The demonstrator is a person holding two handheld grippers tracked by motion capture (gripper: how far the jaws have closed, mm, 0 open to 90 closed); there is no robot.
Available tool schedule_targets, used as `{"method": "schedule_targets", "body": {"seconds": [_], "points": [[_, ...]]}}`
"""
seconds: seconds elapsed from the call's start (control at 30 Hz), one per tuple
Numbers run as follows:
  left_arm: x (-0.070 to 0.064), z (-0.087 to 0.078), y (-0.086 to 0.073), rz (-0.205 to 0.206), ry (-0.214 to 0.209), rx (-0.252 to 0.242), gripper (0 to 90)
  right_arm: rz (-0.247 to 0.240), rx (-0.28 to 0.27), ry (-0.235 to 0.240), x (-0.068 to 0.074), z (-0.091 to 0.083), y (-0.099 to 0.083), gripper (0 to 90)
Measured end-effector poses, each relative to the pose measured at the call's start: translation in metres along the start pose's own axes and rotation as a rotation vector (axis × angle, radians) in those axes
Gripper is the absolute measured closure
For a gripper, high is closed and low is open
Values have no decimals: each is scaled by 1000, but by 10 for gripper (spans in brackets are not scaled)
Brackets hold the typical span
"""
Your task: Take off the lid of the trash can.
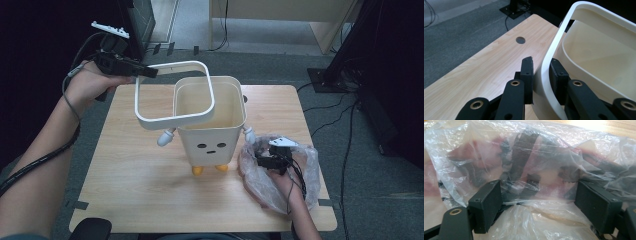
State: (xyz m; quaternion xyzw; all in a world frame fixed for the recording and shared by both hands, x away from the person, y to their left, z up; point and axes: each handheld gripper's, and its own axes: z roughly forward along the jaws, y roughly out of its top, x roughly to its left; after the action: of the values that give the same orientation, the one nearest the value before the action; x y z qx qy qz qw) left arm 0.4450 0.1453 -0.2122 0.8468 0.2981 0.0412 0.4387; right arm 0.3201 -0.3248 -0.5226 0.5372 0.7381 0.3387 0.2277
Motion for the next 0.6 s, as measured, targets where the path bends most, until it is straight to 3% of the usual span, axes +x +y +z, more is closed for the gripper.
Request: {"method": "schedule_targets", "body": {"seconds": [0.6], "points": [[20,-40,-23,-7,56,-31,764,-2,-1,0,0,0,0,207]]}}
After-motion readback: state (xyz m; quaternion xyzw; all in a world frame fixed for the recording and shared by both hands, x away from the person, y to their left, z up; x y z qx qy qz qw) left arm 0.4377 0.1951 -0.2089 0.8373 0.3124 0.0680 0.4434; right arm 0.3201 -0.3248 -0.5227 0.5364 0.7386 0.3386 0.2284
